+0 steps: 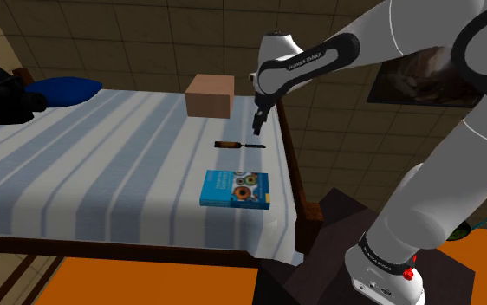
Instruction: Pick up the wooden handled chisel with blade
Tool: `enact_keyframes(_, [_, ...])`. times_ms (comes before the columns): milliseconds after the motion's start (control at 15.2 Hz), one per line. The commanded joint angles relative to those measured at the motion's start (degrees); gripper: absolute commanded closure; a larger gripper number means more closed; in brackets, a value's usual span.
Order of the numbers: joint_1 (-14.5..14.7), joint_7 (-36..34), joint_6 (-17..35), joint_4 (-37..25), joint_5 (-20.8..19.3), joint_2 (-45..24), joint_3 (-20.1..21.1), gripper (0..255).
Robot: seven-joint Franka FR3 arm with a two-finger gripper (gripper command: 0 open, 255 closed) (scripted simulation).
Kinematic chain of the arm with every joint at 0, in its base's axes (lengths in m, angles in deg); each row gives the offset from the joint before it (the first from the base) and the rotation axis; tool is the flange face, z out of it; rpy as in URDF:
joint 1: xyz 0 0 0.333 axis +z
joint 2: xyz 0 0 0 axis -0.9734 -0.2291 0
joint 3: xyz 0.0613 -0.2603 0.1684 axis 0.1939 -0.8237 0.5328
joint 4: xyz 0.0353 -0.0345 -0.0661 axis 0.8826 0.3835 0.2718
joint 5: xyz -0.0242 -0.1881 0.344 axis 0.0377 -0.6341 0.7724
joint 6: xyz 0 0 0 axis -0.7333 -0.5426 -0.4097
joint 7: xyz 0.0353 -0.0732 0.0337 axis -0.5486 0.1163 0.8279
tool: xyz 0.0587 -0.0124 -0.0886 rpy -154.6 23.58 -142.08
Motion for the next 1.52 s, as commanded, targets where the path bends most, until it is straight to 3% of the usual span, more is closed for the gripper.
enact_keyframes(0, [0.2, 1.9, 2.2, -2.1, -0.3, -4.3, 0.0, 0])
enact_keyframes(660, [0.2, 10.0, 8.9, -16.9, -1.9, -25.9, 0.8, 0])
enact_keyframes(1254, [0.2, 9.4, 13.6, -15.9, -2.2, -29.6, 0.7, 0])
enact_keyframes(1320, [0.1, 9.5, 13.5, -16.0, -2.1, -29.5, 0.7, 255])
enact_keyframes(1452, [0.1, 9.5, 13.5, -16.0, -2.1, -29.6, 0.7, 255])
